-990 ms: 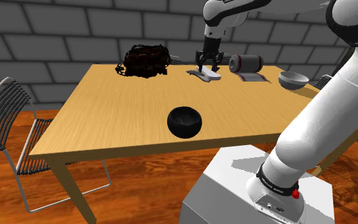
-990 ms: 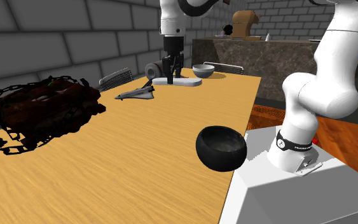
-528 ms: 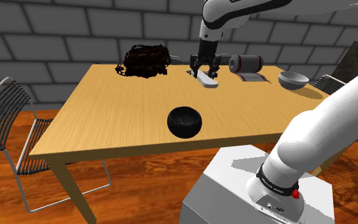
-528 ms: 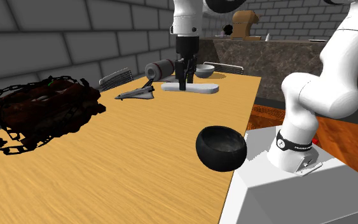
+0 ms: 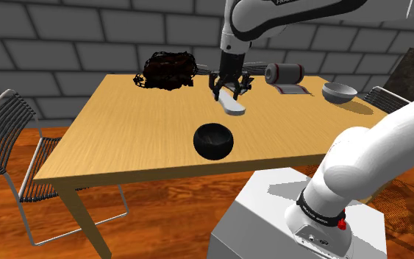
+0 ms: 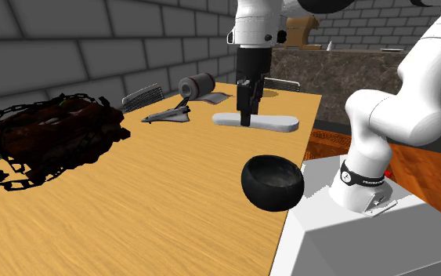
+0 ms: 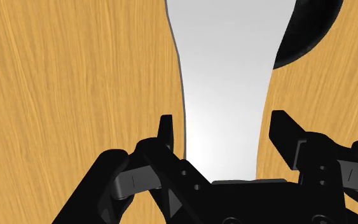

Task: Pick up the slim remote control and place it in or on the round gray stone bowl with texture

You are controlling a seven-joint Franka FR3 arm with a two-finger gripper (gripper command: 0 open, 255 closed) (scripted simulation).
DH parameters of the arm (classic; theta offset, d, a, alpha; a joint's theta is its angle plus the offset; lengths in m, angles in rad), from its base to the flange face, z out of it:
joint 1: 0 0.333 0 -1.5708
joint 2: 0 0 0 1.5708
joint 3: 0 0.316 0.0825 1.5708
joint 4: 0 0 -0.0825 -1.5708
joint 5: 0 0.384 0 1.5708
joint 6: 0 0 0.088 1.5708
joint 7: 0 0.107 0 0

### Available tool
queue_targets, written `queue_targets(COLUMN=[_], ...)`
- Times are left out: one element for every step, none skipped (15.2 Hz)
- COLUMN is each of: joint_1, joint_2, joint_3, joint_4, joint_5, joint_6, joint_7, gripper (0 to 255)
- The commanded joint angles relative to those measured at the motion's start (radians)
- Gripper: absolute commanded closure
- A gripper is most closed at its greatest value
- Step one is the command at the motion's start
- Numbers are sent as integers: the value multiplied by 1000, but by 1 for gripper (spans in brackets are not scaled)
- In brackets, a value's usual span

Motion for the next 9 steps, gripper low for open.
queue_targets(joint_1=[19,29,39,50,60,78,78,78,78], joint_2=[-34,-45,-55,-64,-72,-82,-81,-79,-77], joint_3=[34,52,70,88,107,137,138,139,140], joint_4=[-25,-33,-40,-46,-51,-56,-68,-81,-93], joint_5=[15,24,34,43,53,70,70,71,72], joint_6=[-7,-10,-12,-14,-16,-19,-5,9,23], joint_7=[47,70,93,117,140,180,179,179,179], gripper=[255,255,255,255,255,255,255,255,255])
